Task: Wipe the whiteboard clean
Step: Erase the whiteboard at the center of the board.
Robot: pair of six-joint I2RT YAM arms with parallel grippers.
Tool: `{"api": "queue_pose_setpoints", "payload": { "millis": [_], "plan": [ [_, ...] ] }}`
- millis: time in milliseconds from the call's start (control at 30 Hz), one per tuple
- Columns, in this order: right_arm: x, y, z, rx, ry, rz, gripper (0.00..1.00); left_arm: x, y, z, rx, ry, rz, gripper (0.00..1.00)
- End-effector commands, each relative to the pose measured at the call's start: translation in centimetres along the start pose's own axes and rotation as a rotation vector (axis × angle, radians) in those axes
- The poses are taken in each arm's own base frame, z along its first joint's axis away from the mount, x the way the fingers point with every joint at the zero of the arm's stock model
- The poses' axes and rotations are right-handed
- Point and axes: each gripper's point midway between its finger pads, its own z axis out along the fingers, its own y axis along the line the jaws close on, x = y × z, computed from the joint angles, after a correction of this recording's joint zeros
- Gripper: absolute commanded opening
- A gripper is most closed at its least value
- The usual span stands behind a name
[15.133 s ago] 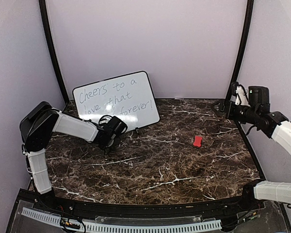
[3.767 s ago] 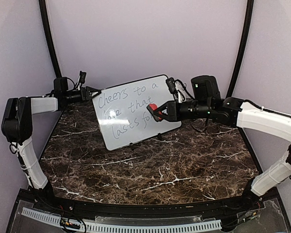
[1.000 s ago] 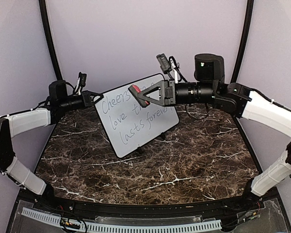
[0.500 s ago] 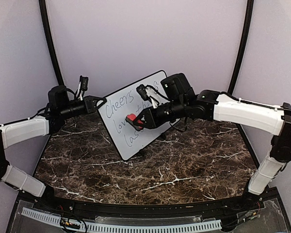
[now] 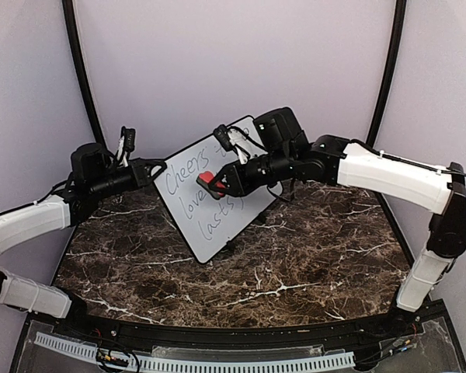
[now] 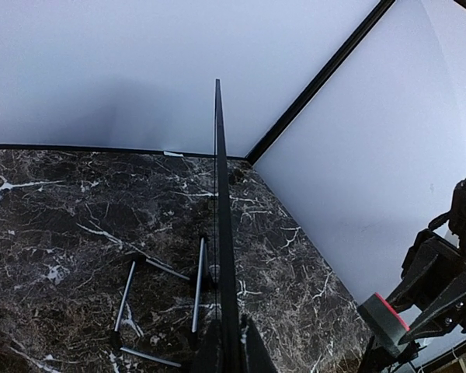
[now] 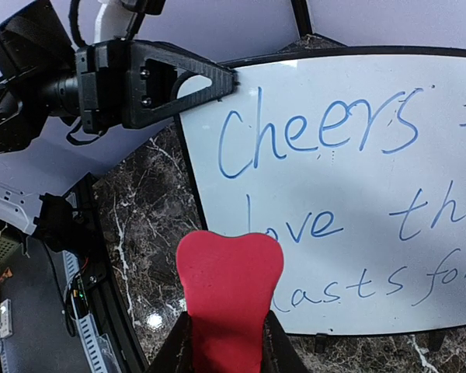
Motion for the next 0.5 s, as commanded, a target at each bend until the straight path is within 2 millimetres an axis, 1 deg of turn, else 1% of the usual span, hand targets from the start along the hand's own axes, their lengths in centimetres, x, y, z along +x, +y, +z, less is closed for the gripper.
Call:
{"api": "queue_pose_setpoints", "payload": {
  "millis": [0, 33, 67, 133, 200, 233, 267, 333, 467],
  "plan": [
    [-0.6, -0.5, 1.0, 0.054, -0.005, -0.049, 0.12, -0.2, -3.5, -1.0, 0.076, -0.047, 0.004, 0.00],
    [-0.6, -0.7, 1.3, 0.066, 0.000, -0.057, 0.12, 0.3, -3.4, -1.1, 0.077, -0.045, 0.000, 0.00],
    [-0.5, -0.9, 1.5, 0.073, 0.005, -0.065, 0.12, 0.1, -3.8, -1.4, 0.088, -0.058, 0.007, 0.00],
    [-0.6, -1.4, 2.1, 0.094, 0.011, -0.076, 0.11, 0.5, -3.9, -1.5, 0.096, -0.062, 0.002, 0.00],
    [-0.9, -1.5, 2.5, 0.111, 0.006, -0.088, 0.11, 1.3, -3.8, -1.6, 0.102, -0.048, -0.009, 0.00],
    [-1.2, -1.5, 2.7, 0.118, -0.004, -0.098, 0.11, 1.4, -4.1, -1.6, 0.115, -0.051, -0.010, 0.00],
    [-1.4, -1.4, 3.0, 0.123, -0.015, -0.113, 0.10, 1.9, -3.9, -1.6, 0.115, -0.044, -0.013, 0.00],
    [-1.7, -1.3, 3.6, 0.139, -0.035, -0.139, 0.09, 2.2, -4.0, -1.6, 0.119, -0.040, -0.010, 0.00],
    [-2.5, -0.4, 4.8, 0.149, -0.083, -0.200, 0.09, 2.4, -3.7, -1.2, 0.118, -0.035, -0.005, 0.00]
  ]
}}
